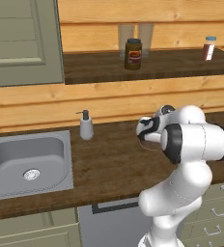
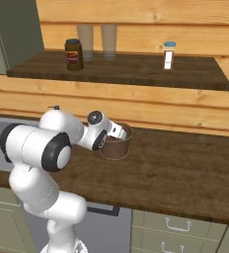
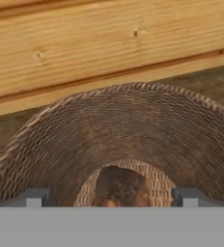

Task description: Open the cabinet, pick up the bread from the cabinet and place it in the basket. Then move the basket to the dining counter.

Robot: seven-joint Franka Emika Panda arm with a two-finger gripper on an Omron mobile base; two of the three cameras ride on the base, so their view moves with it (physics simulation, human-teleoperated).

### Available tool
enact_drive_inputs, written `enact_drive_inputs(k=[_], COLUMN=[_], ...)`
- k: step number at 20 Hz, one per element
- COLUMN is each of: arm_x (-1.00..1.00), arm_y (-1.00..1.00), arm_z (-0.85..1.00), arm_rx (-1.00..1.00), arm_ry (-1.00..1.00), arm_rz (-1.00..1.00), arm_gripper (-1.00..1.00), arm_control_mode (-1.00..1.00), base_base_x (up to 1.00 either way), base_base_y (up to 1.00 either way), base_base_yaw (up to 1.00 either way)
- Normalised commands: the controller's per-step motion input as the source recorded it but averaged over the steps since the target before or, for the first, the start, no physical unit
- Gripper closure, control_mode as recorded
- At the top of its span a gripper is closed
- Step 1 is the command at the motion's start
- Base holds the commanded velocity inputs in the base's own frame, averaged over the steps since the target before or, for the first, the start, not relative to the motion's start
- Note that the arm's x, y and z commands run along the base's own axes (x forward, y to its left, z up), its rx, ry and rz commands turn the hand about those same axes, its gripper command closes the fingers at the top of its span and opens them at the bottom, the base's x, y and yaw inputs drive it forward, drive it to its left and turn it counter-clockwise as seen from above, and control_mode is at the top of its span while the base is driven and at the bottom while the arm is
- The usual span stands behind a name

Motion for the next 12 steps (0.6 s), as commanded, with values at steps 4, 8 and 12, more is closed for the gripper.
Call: enact_drive_inputs(k=[4, 8, 12], arm_x=[-0.57, -0.59, -0.54], arm_y=[0.0, 0.0, 0.0], arm_z=[0.25, 0.42, 0.84], arm_rx=[0.07, 0.04, 0.0], arm_ry=[-0.15, -0.16, -0.09], arm_rz=[-0.01, -0.07, -0.27], arm_gripper=[-1.0, -1.0, -1.0], arm_control_mode=[-1.0, -1.0, -1.0], base_base_x=[0.0, 0.0, 0.0], base_base_y=[0.0, 0.0, 0.0], base_base_yaw=[0.0, 0.0, 0.0])
